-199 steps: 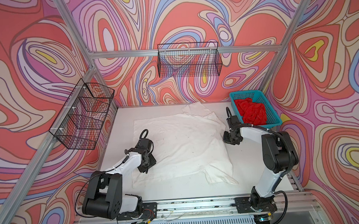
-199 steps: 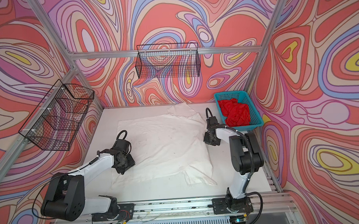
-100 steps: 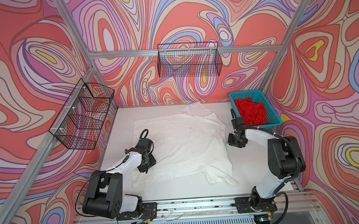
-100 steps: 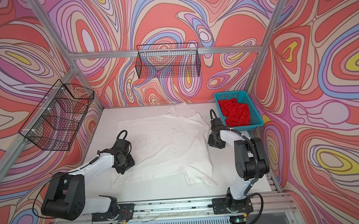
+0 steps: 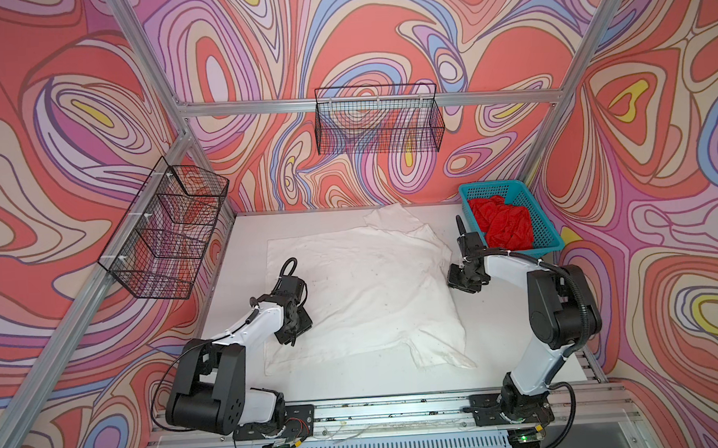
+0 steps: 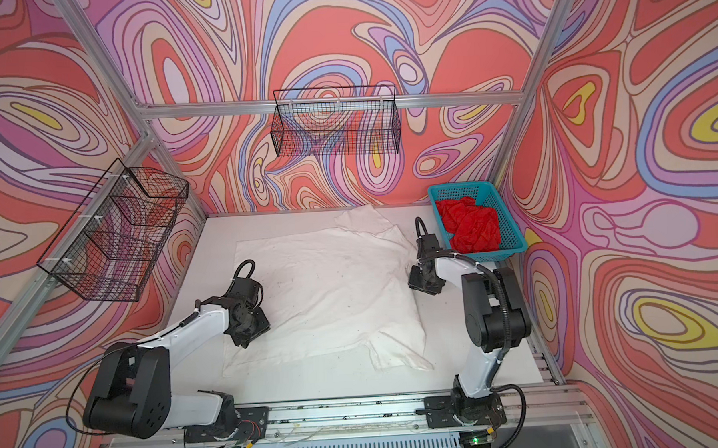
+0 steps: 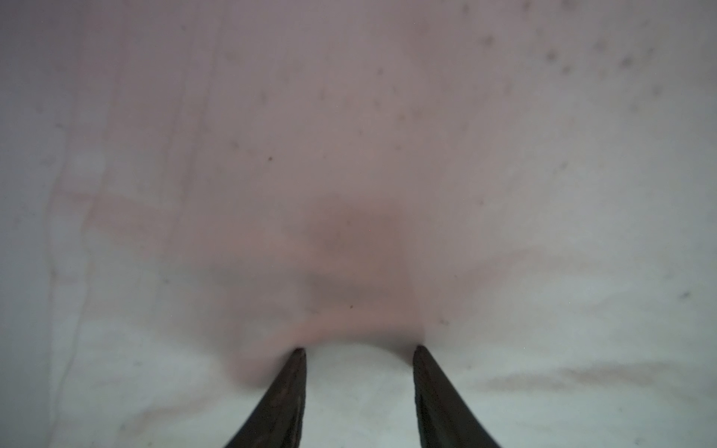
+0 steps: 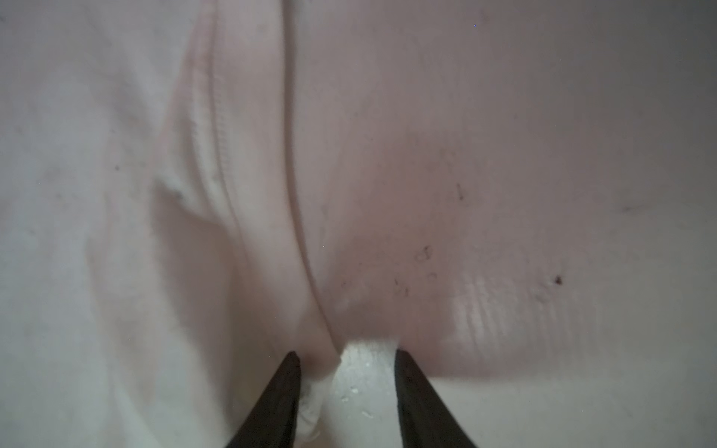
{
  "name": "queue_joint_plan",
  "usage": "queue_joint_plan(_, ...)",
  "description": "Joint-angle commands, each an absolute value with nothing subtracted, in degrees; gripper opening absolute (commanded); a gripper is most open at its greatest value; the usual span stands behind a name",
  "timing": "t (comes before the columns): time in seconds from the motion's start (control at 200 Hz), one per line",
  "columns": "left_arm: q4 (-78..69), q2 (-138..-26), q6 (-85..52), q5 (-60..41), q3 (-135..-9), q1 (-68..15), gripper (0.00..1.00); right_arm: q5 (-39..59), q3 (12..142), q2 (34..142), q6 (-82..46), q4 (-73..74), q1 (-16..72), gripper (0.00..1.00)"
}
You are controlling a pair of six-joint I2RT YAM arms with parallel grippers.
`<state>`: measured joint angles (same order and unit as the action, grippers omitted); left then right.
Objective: Fold and stack the t-shirts
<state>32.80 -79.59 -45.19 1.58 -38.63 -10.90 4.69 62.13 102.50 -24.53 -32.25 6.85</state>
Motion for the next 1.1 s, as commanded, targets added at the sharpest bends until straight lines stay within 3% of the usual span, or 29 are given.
queue_joint_plan(0.0,34.9,-81.2,-45.3,3.1,-38.4,-10.8,0.47,3.9,62.4,105.5,-23.7,-33.6,7.7,0.38)
queue_joint_plan(0.12,34.9,-81.5,-45.5,3.1,-38.4,-10.8,0.47,-0.8,61.8,106.4,-22.8,-36.4,7.7,0.08)
queue_joint_plan(0.2,35.1,-81.7,-45.5,3.4,-38.5,-10.8,0.47,-3.0,61.6,105.8,-22.3,-37.7,7.6,0.00)
queue_joint_plan(0.956,35.3,-82.4,-44.2,4.0,-38.3,-10.7,0.46,-9.5,76.1,112.5,-15.3,-43.9,4.7,0.00)
queue_joint_plan(1.097,35.9,-80.9,-44.2,3.0,-38.6,-10.7,0.47,-5.4,75.1,105.4,-17.4,-45.6,4.7,0.23)
